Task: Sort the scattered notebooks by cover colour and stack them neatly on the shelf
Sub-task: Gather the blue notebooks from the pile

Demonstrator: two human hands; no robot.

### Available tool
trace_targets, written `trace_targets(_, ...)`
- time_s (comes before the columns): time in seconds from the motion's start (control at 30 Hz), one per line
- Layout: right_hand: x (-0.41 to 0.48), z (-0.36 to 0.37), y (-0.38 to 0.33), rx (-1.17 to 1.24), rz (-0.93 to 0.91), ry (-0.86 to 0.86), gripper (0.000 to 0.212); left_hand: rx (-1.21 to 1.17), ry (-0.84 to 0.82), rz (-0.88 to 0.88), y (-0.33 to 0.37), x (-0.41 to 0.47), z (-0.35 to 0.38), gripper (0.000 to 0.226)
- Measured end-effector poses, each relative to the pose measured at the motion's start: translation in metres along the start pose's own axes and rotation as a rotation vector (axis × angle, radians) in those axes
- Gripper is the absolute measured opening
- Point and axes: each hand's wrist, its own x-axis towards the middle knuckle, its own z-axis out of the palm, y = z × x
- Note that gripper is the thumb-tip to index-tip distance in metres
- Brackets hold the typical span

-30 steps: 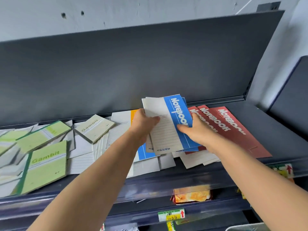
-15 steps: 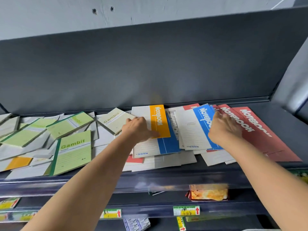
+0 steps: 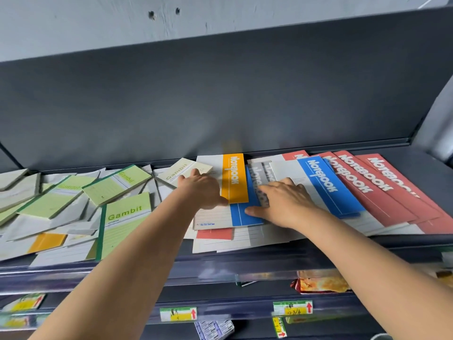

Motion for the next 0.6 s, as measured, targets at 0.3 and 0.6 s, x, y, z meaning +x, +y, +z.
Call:
trace_targets(0.3, 0.016, -0.004, -0.026, 0.108, 0.183, -0.054, 0.081, -0.198, 0.099, 0.099, -0.014, -0.005, 0.014, 0.052)
trace_targets(0.6, 0.019, -0.012, -0.001, 0.343, 0.347, -0.016, 0.029, -0.204, 0.132, 0.173, -0.002, 0.002, 0.011, 0.054)
